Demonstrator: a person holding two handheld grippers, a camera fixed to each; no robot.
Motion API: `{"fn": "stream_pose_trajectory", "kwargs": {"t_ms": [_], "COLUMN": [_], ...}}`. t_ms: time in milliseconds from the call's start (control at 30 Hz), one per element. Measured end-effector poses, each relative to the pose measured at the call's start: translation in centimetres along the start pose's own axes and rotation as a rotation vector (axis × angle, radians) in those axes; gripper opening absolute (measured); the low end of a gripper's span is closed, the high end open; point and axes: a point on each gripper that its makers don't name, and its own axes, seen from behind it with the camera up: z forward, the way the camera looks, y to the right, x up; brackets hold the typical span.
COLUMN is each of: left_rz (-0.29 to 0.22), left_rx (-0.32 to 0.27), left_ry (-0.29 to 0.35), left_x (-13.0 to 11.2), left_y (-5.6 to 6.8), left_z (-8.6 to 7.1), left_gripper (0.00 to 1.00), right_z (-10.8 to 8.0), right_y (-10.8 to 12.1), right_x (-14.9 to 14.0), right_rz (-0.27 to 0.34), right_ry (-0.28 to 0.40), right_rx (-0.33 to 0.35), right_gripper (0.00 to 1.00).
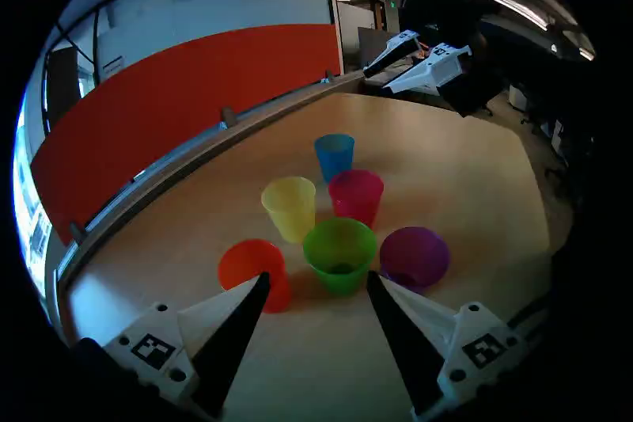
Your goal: Pour water
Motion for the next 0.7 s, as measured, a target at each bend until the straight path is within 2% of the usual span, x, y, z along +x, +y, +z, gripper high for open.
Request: {"fn": "stream_pose_trajectory", "kwargs": {"t_ms": [700], "left_rz": [0.007], "left_rx": [-0.052], "left_ry": [-0.051], "left_x": [-1.9], "left_y": [1.5], "left_z": [3.2], "left_gripper": [0.91], "right_z": [1.0], "right_y": [0.3], "right_x": [-1.1], "right_rz": [0.012], "right_ry": [-0.013], "right_rx": [0.008], "right_gripper": [1.0]}}
